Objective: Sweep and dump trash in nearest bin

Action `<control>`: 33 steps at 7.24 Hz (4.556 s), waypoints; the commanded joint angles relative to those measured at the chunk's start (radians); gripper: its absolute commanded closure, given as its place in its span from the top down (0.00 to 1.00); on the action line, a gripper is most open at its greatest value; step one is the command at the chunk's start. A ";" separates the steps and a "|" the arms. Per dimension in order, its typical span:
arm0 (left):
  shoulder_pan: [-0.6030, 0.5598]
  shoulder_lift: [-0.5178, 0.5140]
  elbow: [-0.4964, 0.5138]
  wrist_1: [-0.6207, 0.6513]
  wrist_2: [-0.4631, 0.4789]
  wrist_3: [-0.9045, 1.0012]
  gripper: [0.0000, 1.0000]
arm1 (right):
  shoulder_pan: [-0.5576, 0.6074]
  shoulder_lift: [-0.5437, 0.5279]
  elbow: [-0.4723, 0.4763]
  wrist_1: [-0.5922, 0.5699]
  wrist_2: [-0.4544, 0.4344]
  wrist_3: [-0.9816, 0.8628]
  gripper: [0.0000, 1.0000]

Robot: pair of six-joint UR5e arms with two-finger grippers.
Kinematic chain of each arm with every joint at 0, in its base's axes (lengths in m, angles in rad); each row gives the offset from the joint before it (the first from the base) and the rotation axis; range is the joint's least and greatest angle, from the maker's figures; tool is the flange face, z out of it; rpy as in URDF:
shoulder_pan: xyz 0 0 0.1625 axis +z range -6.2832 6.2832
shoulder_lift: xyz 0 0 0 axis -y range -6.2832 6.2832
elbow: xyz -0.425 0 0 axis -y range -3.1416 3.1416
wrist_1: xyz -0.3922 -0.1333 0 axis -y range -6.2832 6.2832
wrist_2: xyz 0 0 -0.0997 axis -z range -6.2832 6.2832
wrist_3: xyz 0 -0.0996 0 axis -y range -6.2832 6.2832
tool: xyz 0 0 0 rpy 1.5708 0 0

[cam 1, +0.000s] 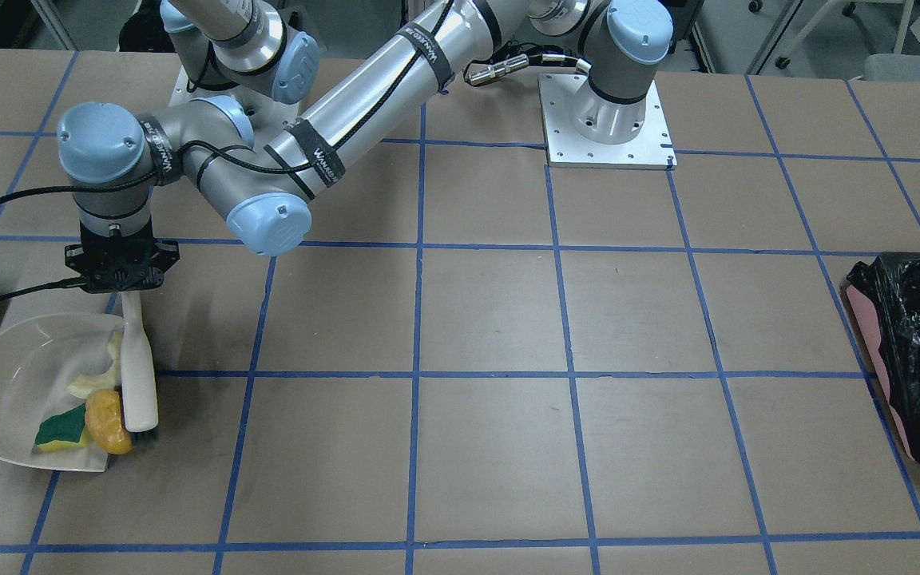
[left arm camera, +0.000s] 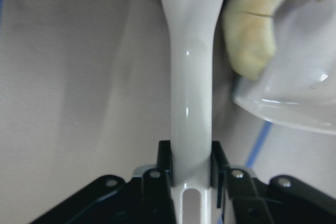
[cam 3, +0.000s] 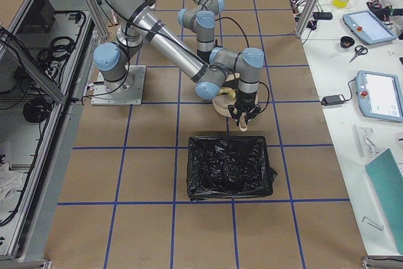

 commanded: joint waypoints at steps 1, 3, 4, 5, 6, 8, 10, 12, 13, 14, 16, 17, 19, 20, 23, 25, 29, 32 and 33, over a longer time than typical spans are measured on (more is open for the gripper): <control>-0.024 -0.055 0.082 0.018 -0.021 -0.037 0.00 | 0.000 0.000 0.000 0.000 0.000 0.004 0.00; -0.038 -0.047 0.108 0.013 -0.033 -0.072 0.00 | 0.000 0.000 0.000 0.000 0.000 0.004 0.00; -0.038 -0.013 0.071 0.002 -0.033 -0.034 0.00 | 0.000 0.001 0.000 0.000 0.000 0.004 0.00; -0.034 0.024 -0.022 0.014 -0.029 0.036 0.00 | 0.000 0.001 0.000 0.000 0.000 0.004 0.00; -0.026 0.061 -0.094 0.016 -0.024 0.070 0.00 | 0.000 0.001 0.000 0.000 0.002 0.004 0.00; 0.029 0.128 -0.165 -0.060 -0.012 0.145 0.00 | 0.000 0.004 -0.001 0.002 0.011 0.006 0.00; 0.112 0.197 -0.168 -0.265 0.019 0.280 0.00 | -0.012 -0.002 -0.010 0.008 0.067 0.018 0.00; 0.202 0.281 -0.208 -0.423 0.080 0.413 0.00 | -0.035 -0.022 -0.014 0.054 0.121 0.055 0.00; 0.230 0.333 -0.276 -0.448 0.112 0.495 0.00 | -0.066 -0.030 -0.038 0.112 0.161 0.075 0.00; 0.255 0.390 -0.365 -0.449 0.119 0.549 0.00 | -0.073 -0.030 -0.088 0.200 0.193 0.075 0.00; 0.285 0.519 -0.558 -0.440 0.163 0.665 0.00 | -0.096 -0.033 -0.266 0.473 0.267 0.087 0.00; 0.288 0.583 -0.666 -0.435 0.166 0.675 0.00 | -0.116 -0.033 -0.344 0.581 0.281 0.087 0.00; 0.293 0.695 -0.830 -0.394 0.166 0.669 0.00 | -0.260 -0.033 -0.392 0.649 0.325 0.073 0.00; 0.302 0.735 -0.911 -0.316 0.159 0.666 0.00 | -0.305 -0.031 -0.396 0.649 0.328 0.058 0.00; 0.299 0.808 -1.075 -0.203 0.157 0.666 0.00 | -0.441 0.033 -0.504 0.646 0.272 -0.078 0.00; 0.292 0.816 -1.076 -0.205 0.151 0.666 0.00 | -0.485 0.113 -0.621 0.638 0.223 -0.152 0.00; 0.290 0.790 -1.075 -0.188 0.156 0.675 0.00 | -0.488 0.130 -0.653 0.481 -0.024 -0.165 0.00; 0.290 0.774 -1.076 -0.185 0.163 0.689 0.00 | -0.376 0.121 -0.623 0.404 -0.252 0.002 0.00; 0.290 0.774 -1.076 -0.183 0.163 0.704 0.00 | -0.339 0.119 -0.592 0.323 -0.296 0.013 0.00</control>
